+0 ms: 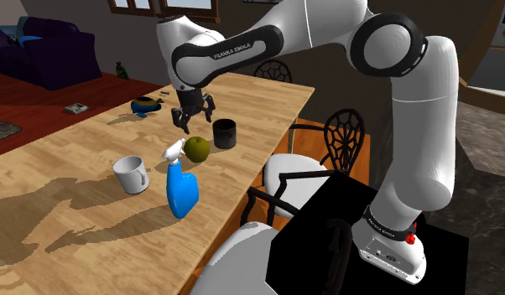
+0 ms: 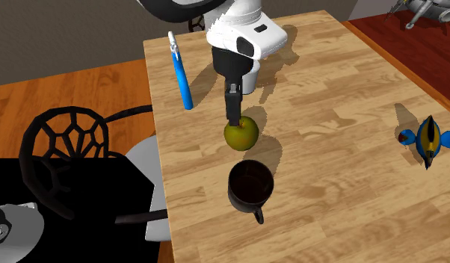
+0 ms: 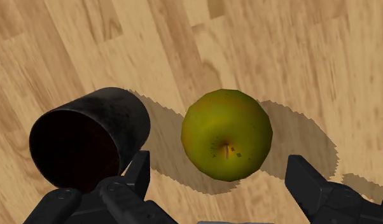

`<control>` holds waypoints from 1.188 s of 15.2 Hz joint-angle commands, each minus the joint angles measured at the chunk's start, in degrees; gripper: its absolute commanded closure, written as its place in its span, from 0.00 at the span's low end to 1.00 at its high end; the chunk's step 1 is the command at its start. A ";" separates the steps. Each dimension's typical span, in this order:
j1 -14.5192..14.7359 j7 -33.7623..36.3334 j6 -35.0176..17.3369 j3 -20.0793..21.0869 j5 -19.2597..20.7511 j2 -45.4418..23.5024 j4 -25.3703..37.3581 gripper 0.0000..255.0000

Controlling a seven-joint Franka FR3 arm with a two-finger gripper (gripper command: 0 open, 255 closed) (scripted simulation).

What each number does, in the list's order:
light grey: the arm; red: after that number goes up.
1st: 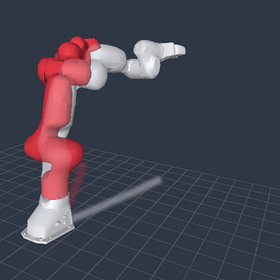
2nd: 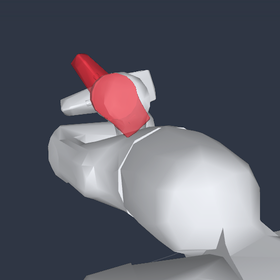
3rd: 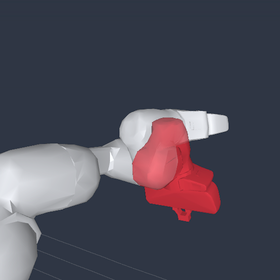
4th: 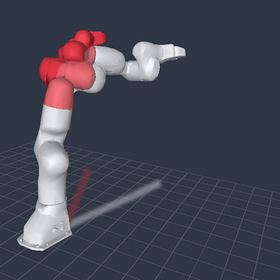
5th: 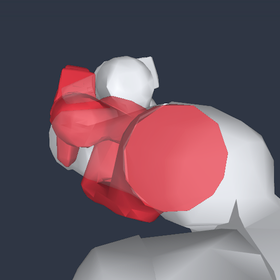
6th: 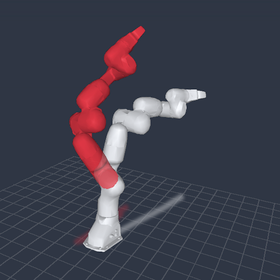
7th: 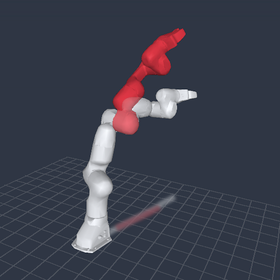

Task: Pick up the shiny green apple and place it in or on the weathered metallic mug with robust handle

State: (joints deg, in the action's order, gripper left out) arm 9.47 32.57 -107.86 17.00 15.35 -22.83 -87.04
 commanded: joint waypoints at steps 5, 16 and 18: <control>1.64 1.59 -0.54 -0.63 2.11 -5.42 4.90 0.00; 1.31 1.93 -3.56 -0.91 2.54 -6.24 2.67 0.00; 1.31 1.93 -3.55 -0.91 2.54 -6.24 2.67 1.00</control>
State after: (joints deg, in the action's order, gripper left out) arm 10.78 34.50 -111.41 16.09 17.89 -29.06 -84.37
